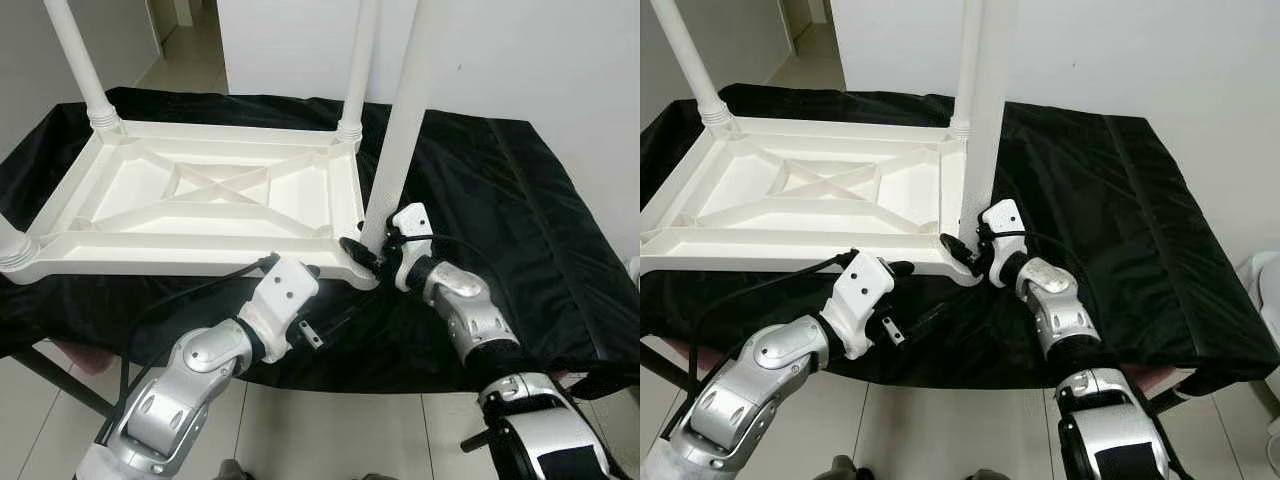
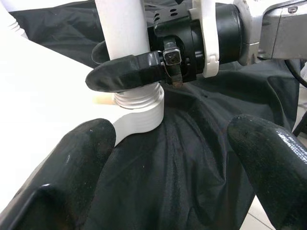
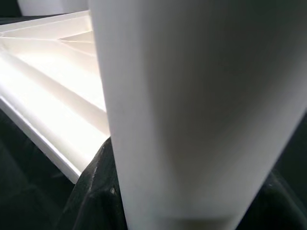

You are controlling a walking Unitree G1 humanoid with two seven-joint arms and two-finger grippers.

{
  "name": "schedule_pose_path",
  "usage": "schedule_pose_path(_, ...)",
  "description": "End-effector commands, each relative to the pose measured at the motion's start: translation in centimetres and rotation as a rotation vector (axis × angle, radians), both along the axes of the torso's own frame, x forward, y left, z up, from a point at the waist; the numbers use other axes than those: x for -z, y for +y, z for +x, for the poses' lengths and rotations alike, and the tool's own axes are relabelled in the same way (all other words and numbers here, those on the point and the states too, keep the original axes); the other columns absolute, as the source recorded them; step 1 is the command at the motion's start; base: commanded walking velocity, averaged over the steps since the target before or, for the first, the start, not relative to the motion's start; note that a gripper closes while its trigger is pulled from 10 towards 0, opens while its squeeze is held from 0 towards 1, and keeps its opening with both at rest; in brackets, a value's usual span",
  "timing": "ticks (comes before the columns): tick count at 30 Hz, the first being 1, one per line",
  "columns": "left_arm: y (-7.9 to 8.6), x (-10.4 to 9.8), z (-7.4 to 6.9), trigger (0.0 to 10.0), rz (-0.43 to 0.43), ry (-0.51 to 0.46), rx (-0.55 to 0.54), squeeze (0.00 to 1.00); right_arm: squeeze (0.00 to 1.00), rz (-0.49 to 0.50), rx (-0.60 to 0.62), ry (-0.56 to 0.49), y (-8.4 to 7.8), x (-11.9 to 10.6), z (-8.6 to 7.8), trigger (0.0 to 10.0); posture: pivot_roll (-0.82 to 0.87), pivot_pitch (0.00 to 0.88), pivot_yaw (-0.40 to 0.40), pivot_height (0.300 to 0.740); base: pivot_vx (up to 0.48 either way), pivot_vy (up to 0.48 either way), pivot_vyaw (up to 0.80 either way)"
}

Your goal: Building children table

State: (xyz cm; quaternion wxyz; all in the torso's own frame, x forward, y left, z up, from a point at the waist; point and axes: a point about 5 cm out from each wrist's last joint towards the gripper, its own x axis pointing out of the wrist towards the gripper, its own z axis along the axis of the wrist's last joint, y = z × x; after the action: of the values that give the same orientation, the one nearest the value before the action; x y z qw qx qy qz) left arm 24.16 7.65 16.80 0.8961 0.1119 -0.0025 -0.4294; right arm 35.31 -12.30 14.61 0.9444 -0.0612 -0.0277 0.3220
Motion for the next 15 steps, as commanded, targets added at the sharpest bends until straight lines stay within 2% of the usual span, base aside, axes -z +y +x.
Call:
schedule_pose_path(1,-0.1,0.0,-0.3,10.0,0.004,0.004,0.011,0.0,0.0,-0.009,0.057,0.044,-0.4,1.0,-0.1,10.0,-0.09,0.101,-0.006,0.74,0.0,0.0,0.0)
schedule_pose_path(5,-0.1,0.1,-0.3,10.0,0.002,0.009,0.01,0.0,0.0,0.024,0.127,0.05,0.1,1.0,-0.4,10.0,-0.1,0.105,-0.008,0.74,0.0,0.0,0.0)
schedule_pose_path(10,-0.2,0.1,-0.4,10.0,-0.001,0.014,0.007,0.0,0.0,0.1,0.297,0.053,1.2,0.7,-1.4,10.0,-0.09,0.105,-0.016,0.74,0.0,0.0,0.0)
schedule_pose_path(15,-0.1,0.1,-0.3,10.0,-0.002,0.014,0.004,0.0,0.0,0.118,0.369,0.045,1.6,0.6,-1.7,10.0,-0.09,0.105,-0.017,0.74,0.0,0.0,0.0)
